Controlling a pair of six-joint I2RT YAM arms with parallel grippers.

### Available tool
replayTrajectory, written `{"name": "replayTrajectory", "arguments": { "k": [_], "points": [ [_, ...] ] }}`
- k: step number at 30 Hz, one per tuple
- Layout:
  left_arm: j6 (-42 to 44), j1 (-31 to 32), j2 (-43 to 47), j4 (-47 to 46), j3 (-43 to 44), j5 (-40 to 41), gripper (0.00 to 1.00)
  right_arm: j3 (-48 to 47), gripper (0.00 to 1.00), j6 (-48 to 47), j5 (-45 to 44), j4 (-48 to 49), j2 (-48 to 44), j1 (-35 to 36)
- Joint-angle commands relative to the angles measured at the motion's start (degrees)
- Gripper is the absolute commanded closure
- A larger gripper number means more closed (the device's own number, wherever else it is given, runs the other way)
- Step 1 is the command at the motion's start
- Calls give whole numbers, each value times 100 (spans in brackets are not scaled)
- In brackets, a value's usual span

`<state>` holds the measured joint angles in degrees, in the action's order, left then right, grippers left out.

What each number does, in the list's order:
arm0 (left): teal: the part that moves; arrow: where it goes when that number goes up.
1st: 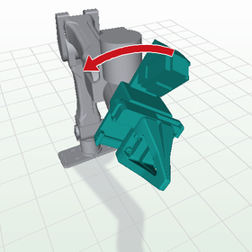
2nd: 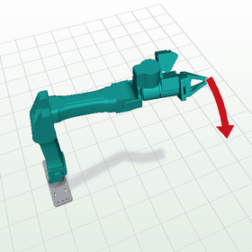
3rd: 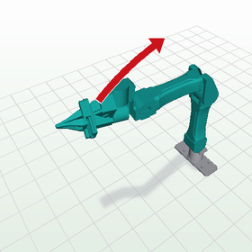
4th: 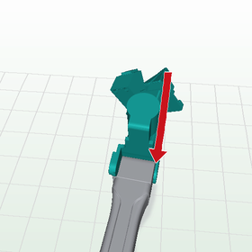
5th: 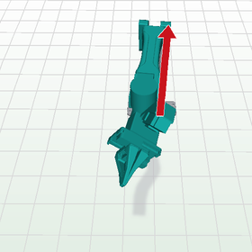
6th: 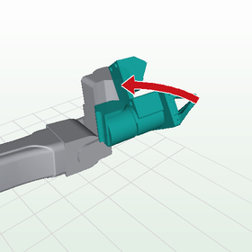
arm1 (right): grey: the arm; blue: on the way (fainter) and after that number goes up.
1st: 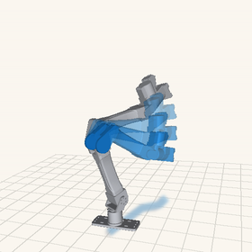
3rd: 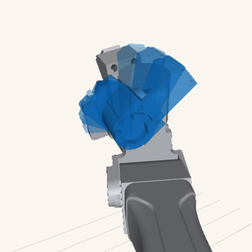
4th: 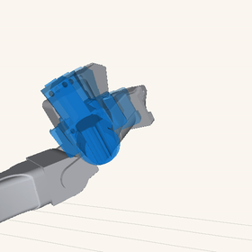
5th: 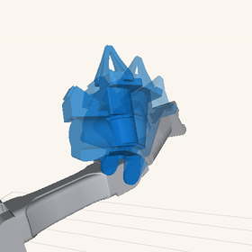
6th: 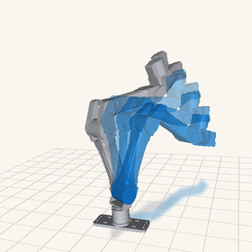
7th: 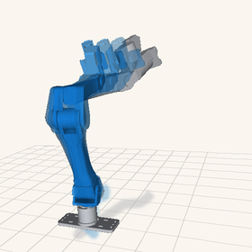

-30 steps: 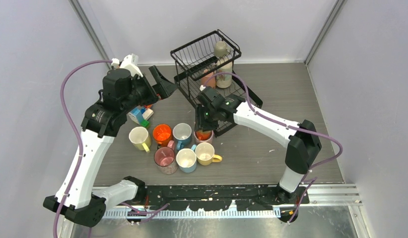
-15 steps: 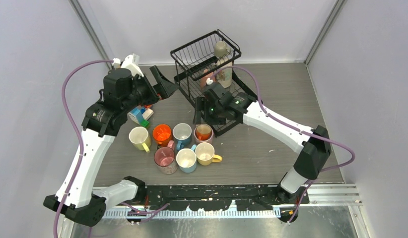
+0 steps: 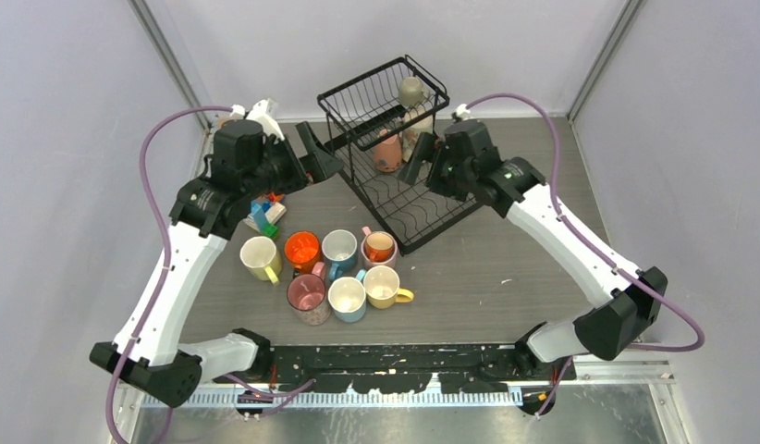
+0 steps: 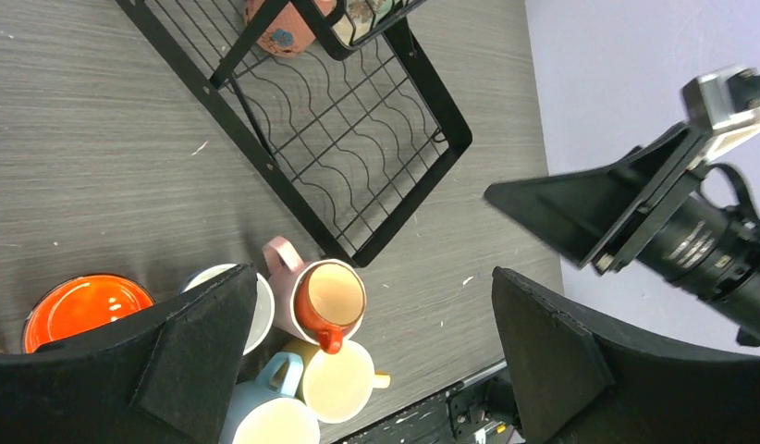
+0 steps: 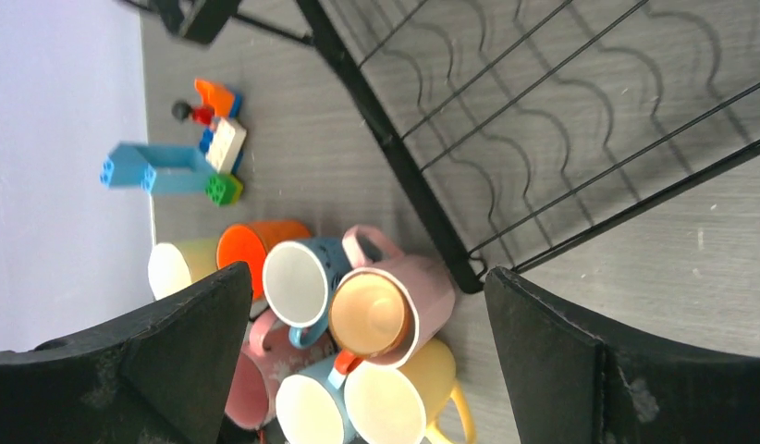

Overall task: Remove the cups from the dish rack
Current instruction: Unload the cup from the dish rack.

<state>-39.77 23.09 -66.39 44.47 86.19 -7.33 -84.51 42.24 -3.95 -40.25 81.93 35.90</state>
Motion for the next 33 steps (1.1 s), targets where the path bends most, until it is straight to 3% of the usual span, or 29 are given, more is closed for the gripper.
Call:
{"name": "replayTrajectory", "arguments": {
  "k": [1, 13, 24, 33],
  "points": [
    [185, 189, -190, -174, 339, -22, 0, -78, 0, -70, -54, 371, -226, -515],
    [437, 761, -584, 223, 548, 332, 0, -1717, 0, -1147, 6, 1026, 1063, -1355],
    [499, 994, -376, 678, 360, 446, 0, -3940, 0, -2537, 21, 949, 2925, -1394],
    [444, 1125, -265, 729, 79, 470, 0, -5084, 0, -3303, 94, 1017, 3986, -1396]
  ]
}}
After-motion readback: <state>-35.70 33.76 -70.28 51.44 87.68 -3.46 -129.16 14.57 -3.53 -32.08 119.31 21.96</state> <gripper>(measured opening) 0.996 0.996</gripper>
